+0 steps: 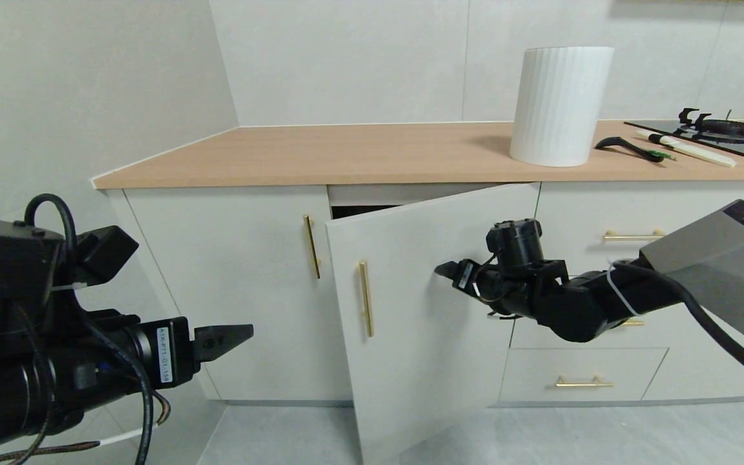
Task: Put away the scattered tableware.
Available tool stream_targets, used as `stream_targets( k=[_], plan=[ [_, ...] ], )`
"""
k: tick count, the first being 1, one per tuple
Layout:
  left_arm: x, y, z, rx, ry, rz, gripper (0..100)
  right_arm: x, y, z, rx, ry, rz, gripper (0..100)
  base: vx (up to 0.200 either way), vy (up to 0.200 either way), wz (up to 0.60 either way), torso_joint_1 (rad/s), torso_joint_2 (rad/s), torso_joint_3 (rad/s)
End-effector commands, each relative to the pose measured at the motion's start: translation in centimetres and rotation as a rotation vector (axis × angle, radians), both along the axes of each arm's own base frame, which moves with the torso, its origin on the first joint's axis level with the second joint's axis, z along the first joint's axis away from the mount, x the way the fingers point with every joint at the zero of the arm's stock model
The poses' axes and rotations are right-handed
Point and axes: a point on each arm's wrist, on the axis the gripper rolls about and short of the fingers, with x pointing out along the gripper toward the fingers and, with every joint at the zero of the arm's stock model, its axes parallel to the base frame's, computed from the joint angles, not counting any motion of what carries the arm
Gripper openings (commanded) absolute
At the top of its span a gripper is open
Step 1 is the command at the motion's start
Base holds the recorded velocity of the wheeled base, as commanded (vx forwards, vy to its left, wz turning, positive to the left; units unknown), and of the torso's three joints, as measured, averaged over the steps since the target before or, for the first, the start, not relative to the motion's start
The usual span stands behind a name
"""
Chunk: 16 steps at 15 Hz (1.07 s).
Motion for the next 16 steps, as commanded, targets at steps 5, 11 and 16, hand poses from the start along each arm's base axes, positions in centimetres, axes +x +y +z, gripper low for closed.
stream_targets(
  k=[5, 11, 16],
  plan=[
    [0.0, 0.0, -0.2, 0.002, 0.008, -0.002, 100, 2.4, 0.7, -0.9, 0.045, -0.025, -0.108, 100, 0.000, 0.000, 0.00, 0.000, 0.00, 0.000],
    [0.1, -0.1, -0.2, 0.003, 0.010, -0.002, 100, 4.2, 0.0, -1.2, 0.050, -0.052, -0.203, 100, 0.000, 0.000, 0.00, 0.000, 0.00, 0.000],
    [0.1, -0.1, -0.3, 0.004, 0.013, -0.002, 100, 5.9, -0.3, -1.9, 0.028, -0.089, -0.307, 100, 0.000, 0.000, 0.00, 0.000, 0.00, 0.000]
  ],
)
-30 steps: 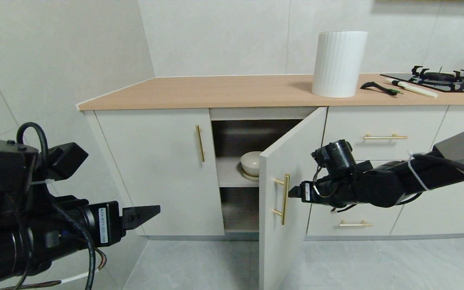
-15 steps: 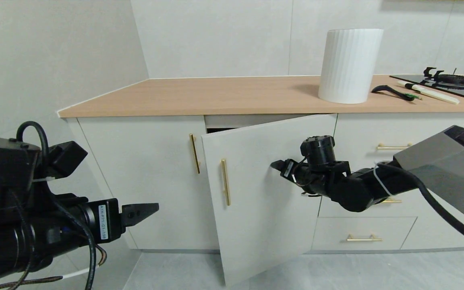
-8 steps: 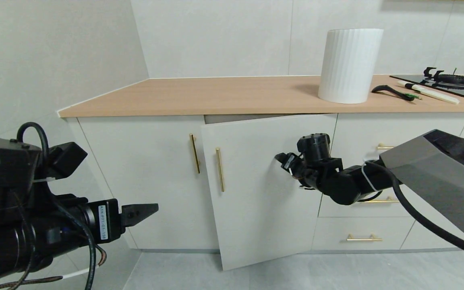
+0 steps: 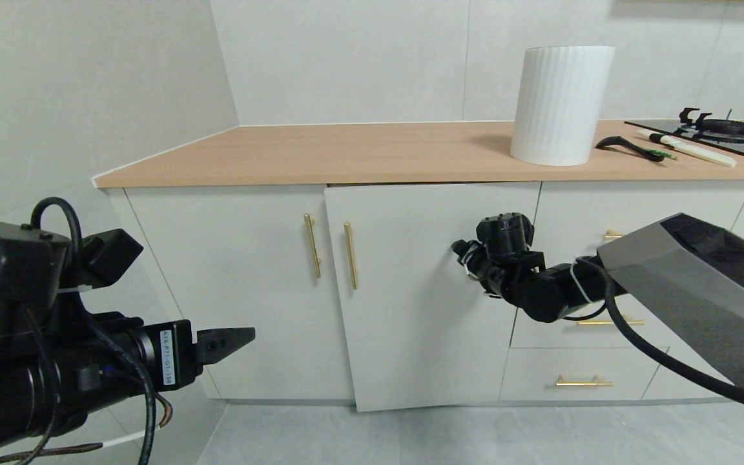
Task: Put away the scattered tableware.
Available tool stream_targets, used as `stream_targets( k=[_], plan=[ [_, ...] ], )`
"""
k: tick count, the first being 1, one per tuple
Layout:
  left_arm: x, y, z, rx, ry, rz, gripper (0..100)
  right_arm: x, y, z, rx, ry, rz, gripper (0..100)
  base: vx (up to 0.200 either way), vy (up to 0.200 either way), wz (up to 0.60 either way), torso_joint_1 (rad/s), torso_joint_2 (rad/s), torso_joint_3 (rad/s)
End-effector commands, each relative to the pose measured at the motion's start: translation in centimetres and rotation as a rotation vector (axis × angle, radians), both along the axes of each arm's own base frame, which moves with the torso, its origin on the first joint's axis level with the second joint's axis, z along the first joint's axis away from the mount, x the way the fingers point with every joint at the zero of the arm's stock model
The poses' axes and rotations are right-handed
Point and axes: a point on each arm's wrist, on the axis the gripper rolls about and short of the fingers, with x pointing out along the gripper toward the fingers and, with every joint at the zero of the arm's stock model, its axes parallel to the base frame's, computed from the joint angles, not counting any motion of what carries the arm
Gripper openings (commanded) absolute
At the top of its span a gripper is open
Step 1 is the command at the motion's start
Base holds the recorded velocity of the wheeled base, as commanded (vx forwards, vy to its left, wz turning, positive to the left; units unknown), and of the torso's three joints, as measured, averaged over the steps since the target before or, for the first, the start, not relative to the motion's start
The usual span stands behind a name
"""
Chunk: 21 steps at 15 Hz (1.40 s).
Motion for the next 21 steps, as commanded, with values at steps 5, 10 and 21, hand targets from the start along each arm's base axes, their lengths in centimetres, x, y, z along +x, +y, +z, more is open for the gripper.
stream_targets(
  k=[5, 10, 21],
  plan=[
    [0.0, 0.0, 0.0, 0.001, 0.002, 0.000, 100, 1.6, -0.2, -0.8, -0.020, -0.030, -0.093, 100, 0.000, 0.000, 0.00, 0.000, 0.00, 0.000],
    [0.0, 0.0, 0.0, -0.001, -0.001, 0.000, 100, -0.3, -0.4, 1.0, -0.027, -0.004, -0.058, 100, 0.000, 0.000, 0.00, 0.000, 0.00, 0.000],
    [-12.0, 6.1, 1.5, 0.018, -0.405, 0.006, 100, -29.3, -14.3, 14.7, -0.327, -0.360, 0.170, 100, 0.000, 0.000, 0.00, 0.000, 0.00, 0.000]
  ],
)
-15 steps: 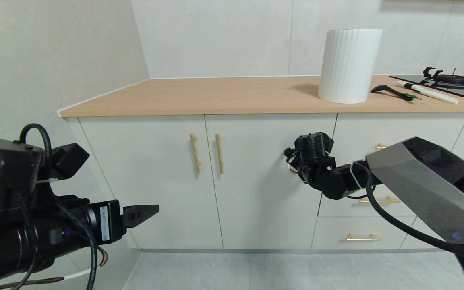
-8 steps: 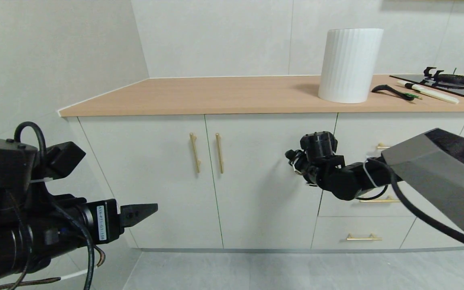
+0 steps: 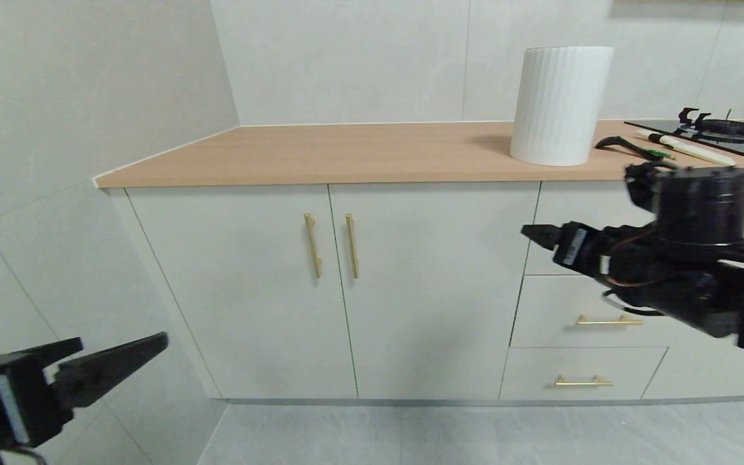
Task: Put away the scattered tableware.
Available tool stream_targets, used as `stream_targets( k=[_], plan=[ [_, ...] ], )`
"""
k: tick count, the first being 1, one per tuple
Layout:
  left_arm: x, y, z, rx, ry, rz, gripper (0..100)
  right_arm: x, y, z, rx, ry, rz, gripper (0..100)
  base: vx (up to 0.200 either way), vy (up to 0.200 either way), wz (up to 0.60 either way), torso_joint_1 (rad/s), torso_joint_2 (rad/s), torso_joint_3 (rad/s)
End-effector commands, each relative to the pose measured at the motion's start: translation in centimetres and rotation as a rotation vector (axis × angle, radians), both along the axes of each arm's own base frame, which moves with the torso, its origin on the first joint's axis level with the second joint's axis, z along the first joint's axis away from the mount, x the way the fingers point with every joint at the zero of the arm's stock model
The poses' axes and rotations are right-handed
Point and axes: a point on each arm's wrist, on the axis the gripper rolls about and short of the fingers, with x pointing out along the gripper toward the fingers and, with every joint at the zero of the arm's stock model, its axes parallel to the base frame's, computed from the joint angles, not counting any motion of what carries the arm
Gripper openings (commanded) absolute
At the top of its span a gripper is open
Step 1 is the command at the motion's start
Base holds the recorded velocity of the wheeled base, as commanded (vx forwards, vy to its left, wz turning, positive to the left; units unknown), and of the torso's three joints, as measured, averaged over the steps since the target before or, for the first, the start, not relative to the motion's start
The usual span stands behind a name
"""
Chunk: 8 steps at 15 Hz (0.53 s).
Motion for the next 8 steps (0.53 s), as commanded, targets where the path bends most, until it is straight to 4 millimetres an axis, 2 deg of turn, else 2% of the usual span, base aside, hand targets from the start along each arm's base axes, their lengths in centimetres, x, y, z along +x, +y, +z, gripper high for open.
stream_targets(
  k=[1, 2, 4, 5, 6, 8],
  plan=[
    [-6.3, 2.9, -1.2, 0.055, -0.212, 0.034, 100, -13.8, -7.3, 2.4, -0.119, -0.268, 0.017, 100, 0.000, 0.000, 0.00, 0.000, 0.00, 0.000],
    [-7.1, 3.2, -1.4, 0.080, -0.249, 0.048, 100, -15.4, -8.2, 2.4, -0.144, -0.299, 0.008, 100, 0.000, 0.000, 0.00, 0.000, 0.00, 0.000],
    [-10.4, 4.1, -1.9, 0.133, -0.394, 0.112, 100, -21.3, -11.5, 1.6, -0.227, -0.357, -0.076, 100, 0.000, 0.000, 0.00, 0.000, 0.00, 0.000],
    [-11.4, 4.3, -2.4, 0.148, -0.436, 0.144, 100, -23.5, -12.5, 0.7, -0.256, -0.342, -0.148, 100, 0.000, 0.000, 0.00, 0.000, 0.00, 0.000],
    [-12.6, 4.3, -3.0, 0.162, -0.482, 0.163, 100, -25.9, -13.1, -0.2, -0.271, -0.352, -0.178, 100, 0.000, 0.000, 0.00, 0.000, 0.00, 0.000],
    [-14.0, 4.4, -4.4, 0.185, -0.511, 0.180, 100, -29.3, -13.6, -2.0, -0.281, -0.386, -0.194, 100, 0.000, 0.000, 0.00, 0.000, 0.00, 0.000]
  ],
)
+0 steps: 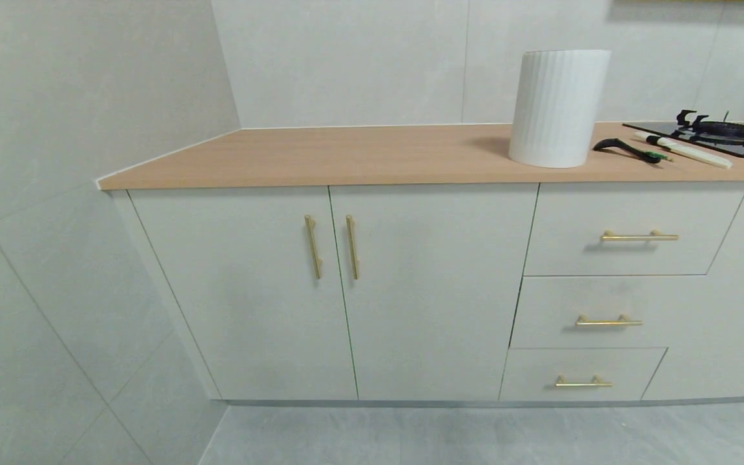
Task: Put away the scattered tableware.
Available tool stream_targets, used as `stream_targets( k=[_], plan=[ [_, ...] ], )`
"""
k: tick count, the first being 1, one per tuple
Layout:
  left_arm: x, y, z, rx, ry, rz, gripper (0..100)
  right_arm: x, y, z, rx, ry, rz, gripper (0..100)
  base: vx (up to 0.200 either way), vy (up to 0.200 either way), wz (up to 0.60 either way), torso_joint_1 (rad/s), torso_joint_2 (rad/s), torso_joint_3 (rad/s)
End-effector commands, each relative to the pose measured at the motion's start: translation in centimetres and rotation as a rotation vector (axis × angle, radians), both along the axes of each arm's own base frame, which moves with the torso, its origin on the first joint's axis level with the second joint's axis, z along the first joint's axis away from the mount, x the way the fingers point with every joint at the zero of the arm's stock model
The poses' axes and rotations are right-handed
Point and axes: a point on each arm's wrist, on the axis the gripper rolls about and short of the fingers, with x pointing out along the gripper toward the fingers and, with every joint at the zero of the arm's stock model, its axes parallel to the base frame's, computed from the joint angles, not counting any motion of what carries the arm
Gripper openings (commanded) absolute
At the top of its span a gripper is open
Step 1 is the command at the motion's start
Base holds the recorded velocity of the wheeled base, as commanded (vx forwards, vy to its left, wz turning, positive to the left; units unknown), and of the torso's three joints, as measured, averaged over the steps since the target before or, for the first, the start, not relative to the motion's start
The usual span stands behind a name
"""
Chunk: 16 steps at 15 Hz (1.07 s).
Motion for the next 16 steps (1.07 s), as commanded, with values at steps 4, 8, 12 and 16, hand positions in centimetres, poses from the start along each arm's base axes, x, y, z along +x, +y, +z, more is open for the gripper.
stream_targets(
  k=[4, 8, 12, 16],
  plan=[
    [-3.9, -0.7, -4.7, 0.047, -0.087, 0.111, 100, -8.0, -1.5, -6.3, -0.088, -0.079, -0.218, 100, 0.000, 0.000, 0.00, 0.000, 0.00, 0.000],
    [-3.3, -0.5, -6.2, 0.056, -0.047, 0.161, 100, -8.9, -1.0, -7.4, -0.089, -0.155, -0.331, 100, 0.000, 0.000, 0.00, 0.000, 0.00, 0.000],
    [-1.6, -0.5, -9.3, 0.064, 0.037, 0.150, 100, -6.9, -0.9, -11.0, -0.103, -0.086, -0.278, 100, 0.000, 0.000, 0.00, 0.000, 0.00, 0.000],
    [-0.1, -0.8, -11.8, 0.063, -0.001, 0.020, 100, -5.4, -0.5, -14.0, -0.131, -0.062, -0.107, 100, 0.000, 0.000, 0.00, 0.000, 0.00, 0.000]
  ],
)
